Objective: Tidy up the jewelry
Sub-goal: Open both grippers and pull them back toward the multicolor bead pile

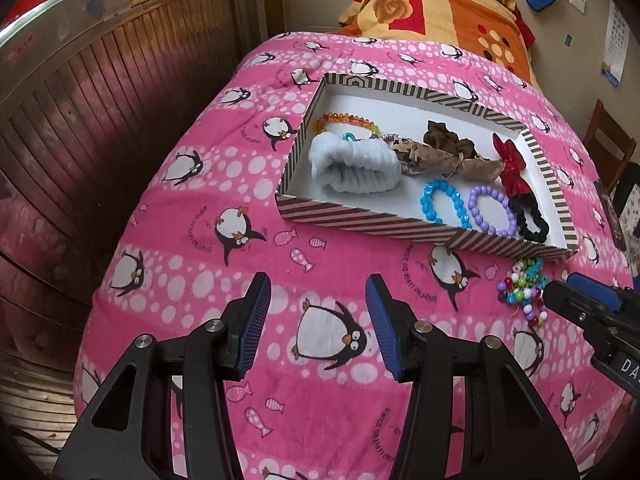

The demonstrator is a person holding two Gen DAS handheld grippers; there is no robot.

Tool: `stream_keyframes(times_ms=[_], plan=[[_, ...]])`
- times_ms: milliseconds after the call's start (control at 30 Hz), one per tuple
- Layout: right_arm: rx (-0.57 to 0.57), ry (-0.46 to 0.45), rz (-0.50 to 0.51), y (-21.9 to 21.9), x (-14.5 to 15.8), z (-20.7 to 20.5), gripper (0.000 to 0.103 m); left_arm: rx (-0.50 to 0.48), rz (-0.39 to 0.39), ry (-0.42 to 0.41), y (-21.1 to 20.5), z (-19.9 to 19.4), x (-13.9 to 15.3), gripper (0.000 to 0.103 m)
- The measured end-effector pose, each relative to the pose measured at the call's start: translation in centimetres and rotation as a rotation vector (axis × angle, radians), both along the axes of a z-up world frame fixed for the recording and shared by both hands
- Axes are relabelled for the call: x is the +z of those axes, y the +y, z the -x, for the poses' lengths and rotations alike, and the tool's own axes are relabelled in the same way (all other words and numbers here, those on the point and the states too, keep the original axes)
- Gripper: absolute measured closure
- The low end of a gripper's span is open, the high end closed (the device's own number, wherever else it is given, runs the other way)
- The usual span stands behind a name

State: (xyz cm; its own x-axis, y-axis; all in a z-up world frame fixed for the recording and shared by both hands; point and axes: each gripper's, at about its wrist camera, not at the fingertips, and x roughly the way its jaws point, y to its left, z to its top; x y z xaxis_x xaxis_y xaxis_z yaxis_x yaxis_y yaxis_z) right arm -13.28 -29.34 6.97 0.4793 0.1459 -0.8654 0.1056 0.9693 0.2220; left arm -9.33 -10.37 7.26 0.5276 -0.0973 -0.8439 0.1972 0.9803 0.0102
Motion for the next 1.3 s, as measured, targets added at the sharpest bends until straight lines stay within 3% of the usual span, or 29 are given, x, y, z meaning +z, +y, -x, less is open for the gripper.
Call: stream_keyframes(times_ms=[733, 1133, 1300], plan=[[-0.002, 0.018, 0.015, -0.2, -0.2, 1.2, 0.059, -0.026, -0.013, -0.004, -1.0, 0.7, -0.1, 0.054], [-0.075, 0.047, 0.033, -4.1, -1.4, 2.6, 0.059, -0.083, 0.148, 0.182, -1.8, -0.7, -2.3, 0.054], [-0.112, 0.065, 0.06, -5.9, -2.3, 3.1, 0.059, -0.119, 0.175, 0.214, -3.0, -0.8, -2.7, 0.054]])
